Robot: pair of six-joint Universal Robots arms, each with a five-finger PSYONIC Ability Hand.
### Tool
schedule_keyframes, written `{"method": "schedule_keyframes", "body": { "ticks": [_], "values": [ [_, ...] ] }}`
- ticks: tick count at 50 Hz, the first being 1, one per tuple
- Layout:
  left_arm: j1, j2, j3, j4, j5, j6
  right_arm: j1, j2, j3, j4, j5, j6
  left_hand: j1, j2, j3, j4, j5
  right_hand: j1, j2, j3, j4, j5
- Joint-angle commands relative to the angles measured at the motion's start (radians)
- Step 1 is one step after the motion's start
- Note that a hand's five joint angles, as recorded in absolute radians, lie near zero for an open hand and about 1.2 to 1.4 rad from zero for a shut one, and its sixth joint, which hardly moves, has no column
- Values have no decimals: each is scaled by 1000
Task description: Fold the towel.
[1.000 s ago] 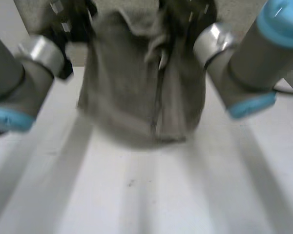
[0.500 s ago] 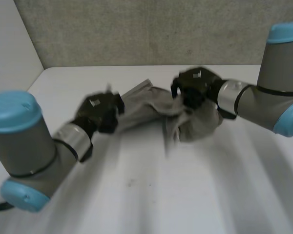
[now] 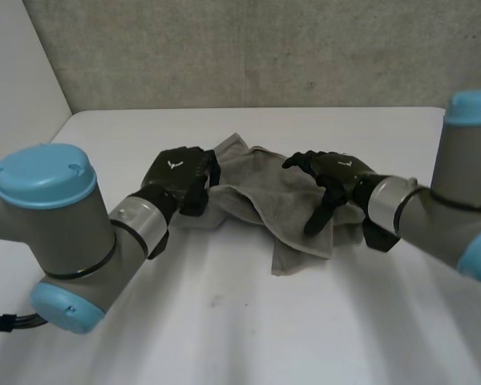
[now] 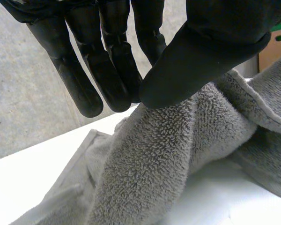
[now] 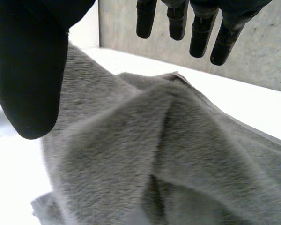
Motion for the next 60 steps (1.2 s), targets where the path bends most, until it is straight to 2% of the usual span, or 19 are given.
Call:
{"method": "schedule_keyframes", "body": {
  "ticks": [1, 3, 5, 8, 9, 11, 14, 16, 22, 27, 33, 38, 40, 41, 43, 46, 49, 51, 60],
  "values": [
    [-1, -58, 76, -2, -2, -1, 136, -68, 202, -220, 79, 50, 203, 179, 180, 179, 188, -10, 4, 7, -1, -19],
    [0, -68, 90, -4, -2, -1, 169, -59, 219, -260, 122, 46, 203, 179, 180, 179, 188, -10, 4, 7, -1, -19],
    [0, -84, 108, -5, -2, -4, 212, -16, 235, -349, 226, 37, 203, 179, 180, 179, 188, -10, 4, 7, -1, -19],
    [0, -87, 118, -5, -2, -8, 228, 54, 228, -433, 318, -8, 203, 179, 180, 179, 188, -10, 4, 7, -1, -19],
    [0, -87, 118, -5, -2, -8, 228, 54, 228, -433, 319, -8, 203, 179, 180, 179, 188, -10, 4, 7, -1, -19],
    [3, -87, 122, -5, -7, -11, 229, 114, 223, -508, 394, -101, 203, 179, 180, 179, 188, -10, 4, 7, -1, -19],
    [3, -87, 124, -5, -11, -11, 228, 147, 217, -550, 425, -151, 203, 179, 180, 179, 188, -10, 4, 7, -1, -19],
    [3, -87, 125, -5, -27, -11, 228, 200, 211, -648, 490, -247, 203, 179, 180, 179, 188, -10, 4, 7, -1, -19],
    [17, -87, 121, -5, -45, -11, 212, 156, 277, -798, 619, -345, 203, 179, 180, 179, 188, -10, 4, 7, -1, -19],
    [19, -88, 114, -7, -47, -11, 152, 51, 327, -809, 573, -344, 203, 179, 180, 179, 188, -10, 4, 7, -1, -19],
    [19, -104, 98, -8, -47, -8, 87, -21, 355, -759, 437, -324, 203, 179, 180, 179, 188, 12, 26, 28, 21, 3],
    [17, -114, 79, -8, -45, -5, 33, -34, 334, -640, 383, -278, 203, 179, 180, 179, 188, 256, 270, 273, 265, 247],
    [17, -119, 72, -7, -47, -4, -5, -39, 309, -569, 360, -218, 203, 179, 180, 179, 188, 490, 504, 506, 499, 481],
    [17, -119, 72, -7, -47, -4, -6, -39, 309, -568, 360, -218, 203, 179, 180, 179, 188, 491, 505, 507, 500, 482],
    [17, -119, 72, -7, -47, -4, -47, -35, 289, -509, 322, -148, 203, 179, 180, 179, 188, 777, 791, 794, 786, 768],
    [17, -119, 72, -7, -47, -5, -85, -16, 275, -463, 267, -67, 203, 179, 180, 179, 188, 910, 924, 927, 919, 901],
    [17, -119, 72, -7, -47, -5, -104, 21, 260, -424, 215, 6, 203, 179, 180, 179, 188, 841, 855, 857, 850, 832],
    [17, -119, 70, -7, -47, -5, -116, 36, 249, -381, 182, 58, 203, 179, 180, 179, 188, 577, 591, 594, 586, 568],
    [17, -119, 68, -8, -47, -8, -131, 45, 237, -340, 167, 220, 203, 179, 180, 179, 188, 553, 566, 569, 561, 543]
  ]
}}
